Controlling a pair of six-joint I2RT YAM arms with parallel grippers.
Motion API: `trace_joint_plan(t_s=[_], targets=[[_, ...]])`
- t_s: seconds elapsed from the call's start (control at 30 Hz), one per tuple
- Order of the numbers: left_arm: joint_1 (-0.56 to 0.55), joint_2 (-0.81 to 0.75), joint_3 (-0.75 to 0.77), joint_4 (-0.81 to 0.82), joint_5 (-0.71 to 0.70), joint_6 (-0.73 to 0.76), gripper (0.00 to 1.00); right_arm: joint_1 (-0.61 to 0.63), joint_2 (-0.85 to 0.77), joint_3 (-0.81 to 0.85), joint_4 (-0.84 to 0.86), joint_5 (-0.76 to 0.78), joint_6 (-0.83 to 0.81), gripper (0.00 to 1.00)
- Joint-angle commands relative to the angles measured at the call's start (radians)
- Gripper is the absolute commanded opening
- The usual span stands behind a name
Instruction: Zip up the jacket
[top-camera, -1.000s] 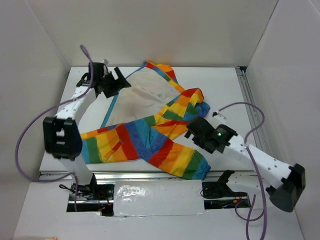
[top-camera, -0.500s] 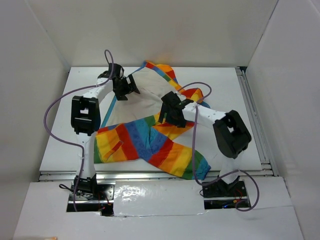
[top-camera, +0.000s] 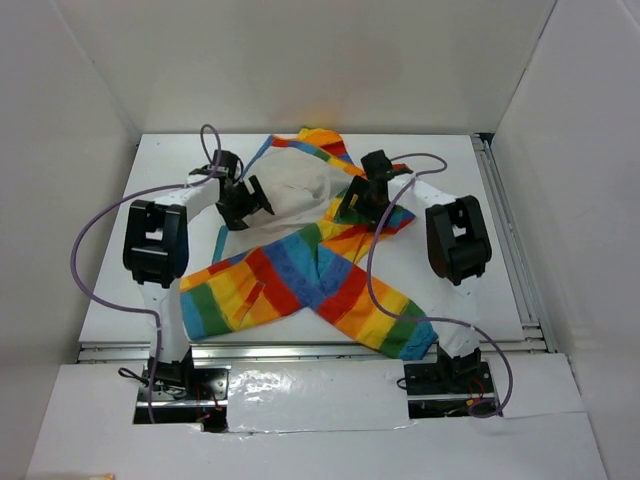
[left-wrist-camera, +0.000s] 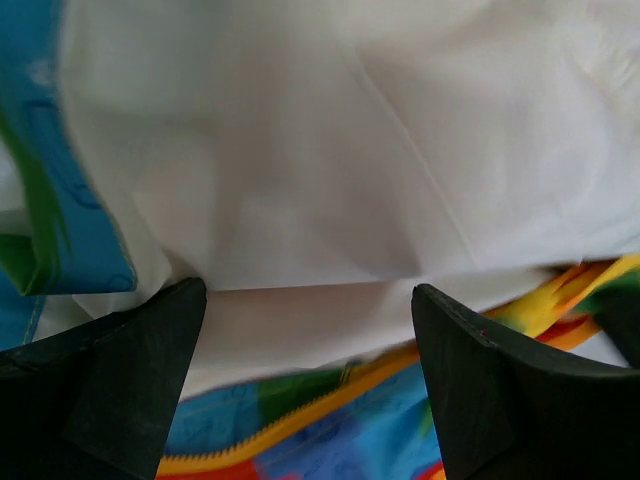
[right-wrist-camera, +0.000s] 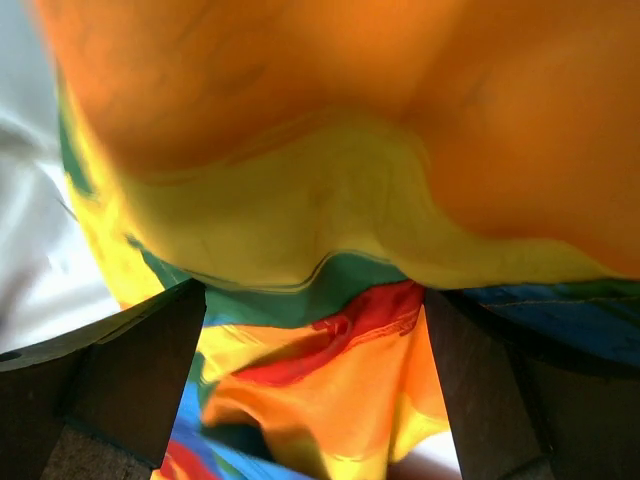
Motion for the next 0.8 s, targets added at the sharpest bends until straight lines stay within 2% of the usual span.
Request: trace_joint_plan(t_s=[0.0,0.13,0.17,0.27,0.4,0.5,0.57,0.7,0.77], targets=[[-0.096,-0.002,-0.138,-0.145,-0.078,-0.027,0.99,-0.051,0.144,0.199,-0.078,-0.026,-0.087,0.97],[-0.170,-0.120,-0.294,-0.154,-0.090,-0.061,0.99,-0.071,0.325,0.523,-0.202,-0.041,-0.177,0.96],[-0.207,-0.145,-0.326,-0.142,-0.071,-0.075,0.99,-0.074,0.361,0.659,-0.218,-0.076,-0.187,0.97],[-0.303,-0.240,-0.435,-0.141,-0.071,-0.118,0.99,-0.092,0.499,0.856,-0.213,-0.159,-0.209,0.96],[-0.489,-0.351,-0.584,-0.168,-0.030,-0.234,0.99,-0.100,0.504,0.894,-0.025,-0.214,-0.316,1.00],[-0.566,-0.401,-0.629,-0.206,-0.029,-0.317,0.99,-0.092,0.491,0.978,-0.058,-0.172,-0.397,1.00],[-0.591,-0.416,-0.615,-0.237,-0.083,-0.352,0.99,-0.089,0.424,0.964,-0.052,-0.126,-0.436,1.00],[-0.595,-0.481,-0.487,-0.358,-0.212,-0.402,0.99,-0.085,0.242,0.824,-0.049,-0.034,-0.474,1.00],[-0.609,-0.555,-0.457,-0.328,-0.230,-0.361,0.99,-0.076,0.195,0.790,-0.125,0.041,-0.474,1.00]])
